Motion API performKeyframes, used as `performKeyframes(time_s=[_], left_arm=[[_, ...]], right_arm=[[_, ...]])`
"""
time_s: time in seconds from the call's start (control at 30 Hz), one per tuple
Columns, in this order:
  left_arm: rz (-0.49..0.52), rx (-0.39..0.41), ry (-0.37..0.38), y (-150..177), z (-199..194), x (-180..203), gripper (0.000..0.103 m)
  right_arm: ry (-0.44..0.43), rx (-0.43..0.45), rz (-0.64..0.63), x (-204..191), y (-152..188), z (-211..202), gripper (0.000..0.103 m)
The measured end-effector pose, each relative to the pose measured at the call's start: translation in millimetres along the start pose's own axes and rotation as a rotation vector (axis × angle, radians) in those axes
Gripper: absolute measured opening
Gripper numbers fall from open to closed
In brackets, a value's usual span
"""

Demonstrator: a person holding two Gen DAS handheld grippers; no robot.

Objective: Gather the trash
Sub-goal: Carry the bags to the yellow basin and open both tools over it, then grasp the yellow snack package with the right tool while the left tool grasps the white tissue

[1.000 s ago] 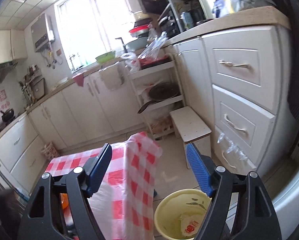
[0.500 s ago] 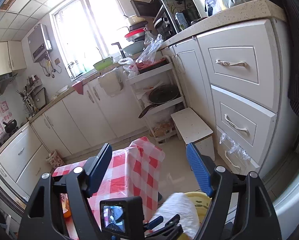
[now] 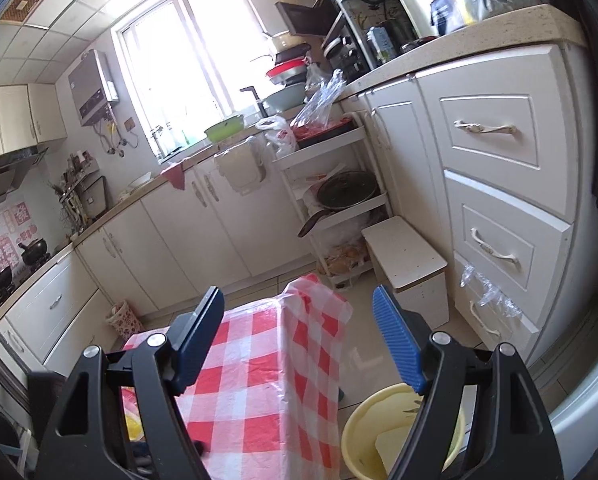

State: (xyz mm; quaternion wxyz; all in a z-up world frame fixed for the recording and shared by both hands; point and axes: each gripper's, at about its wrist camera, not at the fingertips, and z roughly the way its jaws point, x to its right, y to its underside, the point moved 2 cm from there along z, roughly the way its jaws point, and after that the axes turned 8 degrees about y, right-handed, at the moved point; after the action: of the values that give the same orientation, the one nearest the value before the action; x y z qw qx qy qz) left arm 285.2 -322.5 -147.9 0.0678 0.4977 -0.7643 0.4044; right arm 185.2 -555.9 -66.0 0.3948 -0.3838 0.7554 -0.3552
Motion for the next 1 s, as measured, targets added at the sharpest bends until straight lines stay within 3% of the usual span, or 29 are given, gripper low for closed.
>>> performKeyframes(time_s=[0.2, 0.37, 0.5, 0.73, 1.0], left_arm=[[-0.075, 0.195, -0.186, -1, -118, -79, 0.066], [-0.231, 0.292, -0.291, 18, -174, -155, 0.068], [-0.343, 0.288, -0.309, 33, -183, -194, 0.068], [-0.281, 0.249, -0.37, 41, -184, -202, 0.068], [-0.39, 0.21, -0.361, 55, -193, -238, 0.068]], right_arm=[[-0.096, -0.071, -0.063, -48, 19, 11, 0.074], [-0.189, -0.127, -0.146, -102, 40, 9, 0.074], [-0.235, -0.171, -0.263, -150, 67, 13, 0.074], [-0.301, -0.281, -0.49, -222, 126, 27, 0.076], [-0.351, -0.327, -0.707, -275, 179, 32, 0.078]])
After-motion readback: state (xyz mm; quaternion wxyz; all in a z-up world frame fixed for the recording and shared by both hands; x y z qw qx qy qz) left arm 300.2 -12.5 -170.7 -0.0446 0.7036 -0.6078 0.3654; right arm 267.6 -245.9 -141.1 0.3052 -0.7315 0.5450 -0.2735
